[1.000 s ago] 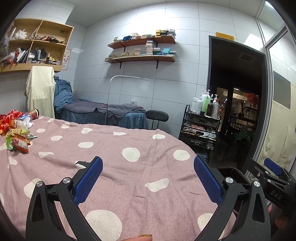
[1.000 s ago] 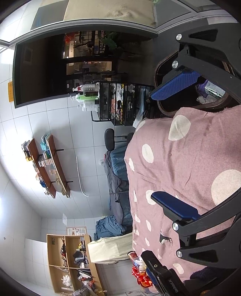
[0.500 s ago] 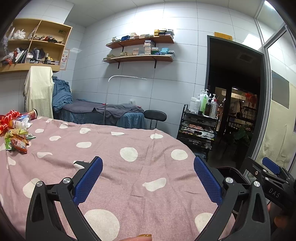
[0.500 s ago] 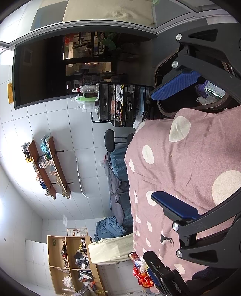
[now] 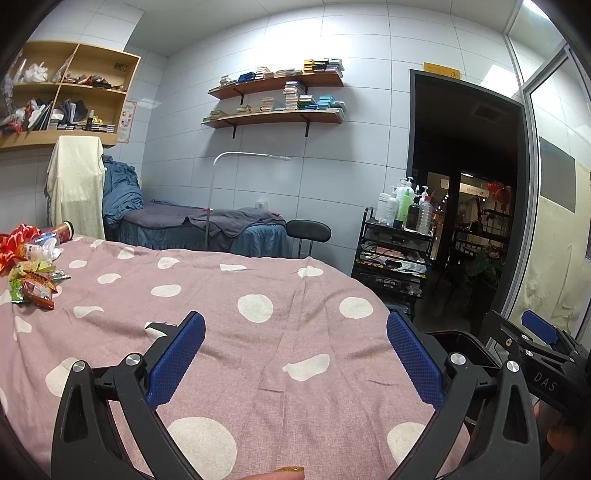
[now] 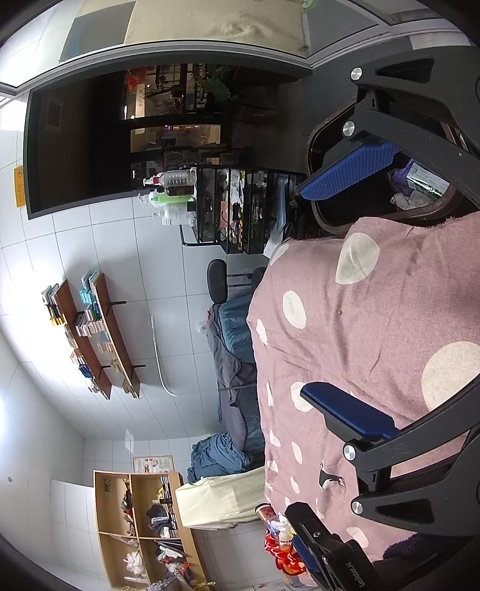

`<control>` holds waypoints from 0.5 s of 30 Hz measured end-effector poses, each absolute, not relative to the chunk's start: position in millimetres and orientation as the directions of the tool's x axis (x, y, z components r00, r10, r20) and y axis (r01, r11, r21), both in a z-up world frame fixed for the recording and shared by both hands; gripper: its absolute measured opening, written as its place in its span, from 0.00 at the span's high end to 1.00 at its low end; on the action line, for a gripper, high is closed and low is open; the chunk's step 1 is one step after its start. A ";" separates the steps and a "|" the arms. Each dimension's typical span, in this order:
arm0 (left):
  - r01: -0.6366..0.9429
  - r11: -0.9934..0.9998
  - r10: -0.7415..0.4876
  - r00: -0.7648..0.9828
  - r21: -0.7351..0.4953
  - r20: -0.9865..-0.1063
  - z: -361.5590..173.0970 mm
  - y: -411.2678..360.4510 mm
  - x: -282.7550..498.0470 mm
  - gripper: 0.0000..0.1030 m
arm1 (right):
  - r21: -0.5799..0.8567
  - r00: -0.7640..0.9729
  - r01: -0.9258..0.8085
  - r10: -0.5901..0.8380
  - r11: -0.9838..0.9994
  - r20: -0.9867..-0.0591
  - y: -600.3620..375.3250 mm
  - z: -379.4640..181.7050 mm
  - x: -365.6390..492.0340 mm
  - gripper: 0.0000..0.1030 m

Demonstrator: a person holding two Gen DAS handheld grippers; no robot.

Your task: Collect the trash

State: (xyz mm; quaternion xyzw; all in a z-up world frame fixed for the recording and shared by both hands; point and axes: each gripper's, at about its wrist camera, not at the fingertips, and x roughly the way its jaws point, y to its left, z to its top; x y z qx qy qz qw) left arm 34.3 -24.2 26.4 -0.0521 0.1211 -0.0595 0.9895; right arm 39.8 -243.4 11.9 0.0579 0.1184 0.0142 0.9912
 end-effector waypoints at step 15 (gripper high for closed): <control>0.108 0.988 -0.131 0.964 -0.112 -0.231 27.1 -25.0 33.6 0.05 | 0.120 0.971 -0.014 0.042 0.993 -0.235 -243.0 10.9 39.5 0.05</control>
